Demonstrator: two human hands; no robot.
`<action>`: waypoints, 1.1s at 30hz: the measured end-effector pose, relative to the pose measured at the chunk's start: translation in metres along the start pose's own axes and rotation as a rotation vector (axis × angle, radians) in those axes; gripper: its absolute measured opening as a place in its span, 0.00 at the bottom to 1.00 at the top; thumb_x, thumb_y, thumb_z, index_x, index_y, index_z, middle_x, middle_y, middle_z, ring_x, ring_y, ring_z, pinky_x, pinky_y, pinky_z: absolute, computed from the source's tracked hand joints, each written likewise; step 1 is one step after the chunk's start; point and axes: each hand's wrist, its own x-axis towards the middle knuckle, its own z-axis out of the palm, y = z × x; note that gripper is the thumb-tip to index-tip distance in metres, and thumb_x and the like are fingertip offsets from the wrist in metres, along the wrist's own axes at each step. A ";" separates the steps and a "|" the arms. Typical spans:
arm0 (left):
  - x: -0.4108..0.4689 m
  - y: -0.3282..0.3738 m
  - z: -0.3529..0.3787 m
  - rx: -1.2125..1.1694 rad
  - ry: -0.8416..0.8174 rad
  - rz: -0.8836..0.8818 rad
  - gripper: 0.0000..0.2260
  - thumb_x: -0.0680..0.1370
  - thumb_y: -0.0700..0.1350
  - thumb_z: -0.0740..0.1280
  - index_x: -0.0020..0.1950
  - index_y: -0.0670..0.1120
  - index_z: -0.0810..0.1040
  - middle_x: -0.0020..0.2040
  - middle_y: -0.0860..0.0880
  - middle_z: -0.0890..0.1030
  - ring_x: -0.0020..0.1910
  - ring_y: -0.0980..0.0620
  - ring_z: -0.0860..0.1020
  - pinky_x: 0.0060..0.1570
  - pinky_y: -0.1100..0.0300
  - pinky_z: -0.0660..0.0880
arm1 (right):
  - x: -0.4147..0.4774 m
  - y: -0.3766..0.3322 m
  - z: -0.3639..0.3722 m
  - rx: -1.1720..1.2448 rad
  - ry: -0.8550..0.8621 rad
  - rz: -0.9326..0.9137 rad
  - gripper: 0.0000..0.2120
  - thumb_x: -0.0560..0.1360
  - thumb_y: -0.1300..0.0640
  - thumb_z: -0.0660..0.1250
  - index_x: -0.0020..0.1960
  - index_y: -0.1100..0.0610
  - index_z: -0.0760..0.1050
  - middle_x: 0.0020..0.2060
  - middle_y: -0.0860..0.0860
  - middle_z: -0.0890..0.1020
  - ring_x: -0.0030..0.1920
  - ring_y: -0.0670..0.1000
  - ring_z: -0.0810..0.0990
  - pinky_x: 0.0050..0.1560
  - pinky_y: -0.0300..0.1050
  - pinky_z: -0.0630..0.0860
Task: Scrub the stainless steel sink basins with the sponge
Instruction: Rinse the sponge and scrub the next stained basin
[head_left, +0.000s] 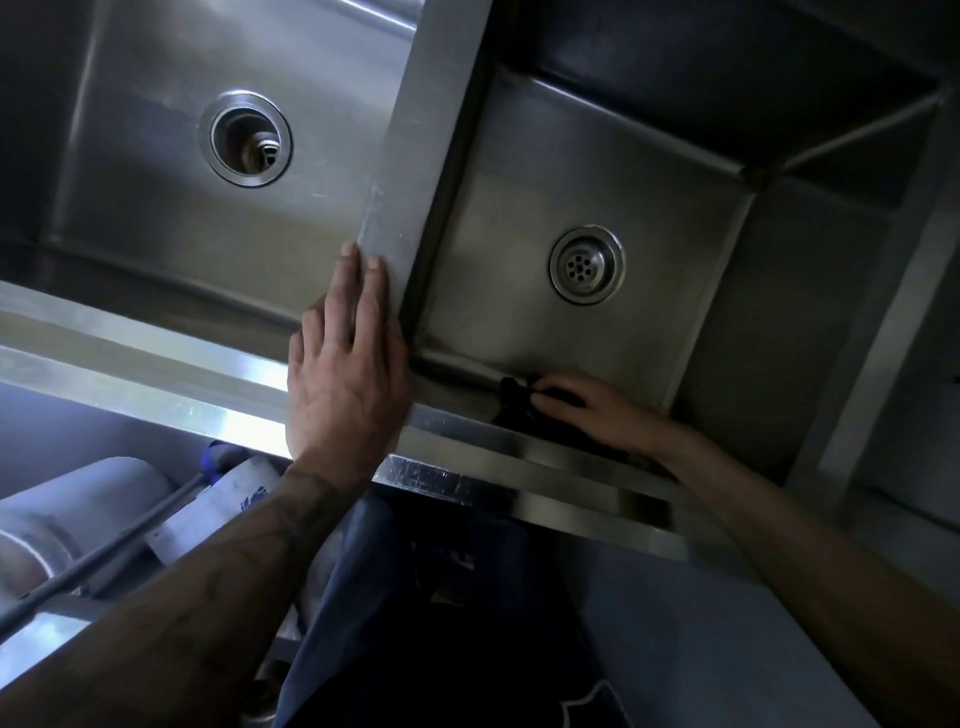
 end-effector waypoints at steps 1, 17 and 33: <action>0.000 0.000 0.000 0.000 -0.001 0.002 0.25 0.87 0.48 0.57 0.84 0.47 0.61 0.84 0.45 0.62 0.68 0.37 0.72 0.66 0.41 0.71 | -0.008 0.001 -0.002 0.044 0.004 -0.028 0.13 0.81 0.43 0.66 0.61 0.48 0.81 0.56 0.45 0.82 0.56 0.38 0.79 0.59 0.30 0.70; -0.001 0.002 -0.003 -0.022 -0.008 -0.002 0.24 0.87 0.47 0.58 0.84 0.47 0.61 0.85 0.44 0.62 0.68 0.35 0.73 0.67 0.40 0.70 | -0.030 0.037 -0.022 0.027 -0.057 0.064 0.12 0.80 0.43 0.67 0.59 0.46 0.79 0.56 0.44 0.83 0.58 0.43 0.80 0.62 0.36 0.72; 0.000 0.003 -0.004 -0.033 -0.026 -0.015 0.25 0.87 0.48 0.57 0.84 0.46 0.62 0.84 0.43 0.62 0.69 0.35 0.72 0.69 0.40 0.69 | -0.030 0.073 -0.033 -0.185 -0.019 0.317 0.16 0.83 0.47 0.65 0.63 0.57 0.80 0.61 0.55 0.82 0.62 0.53 0.79 0.64 0.47 0.73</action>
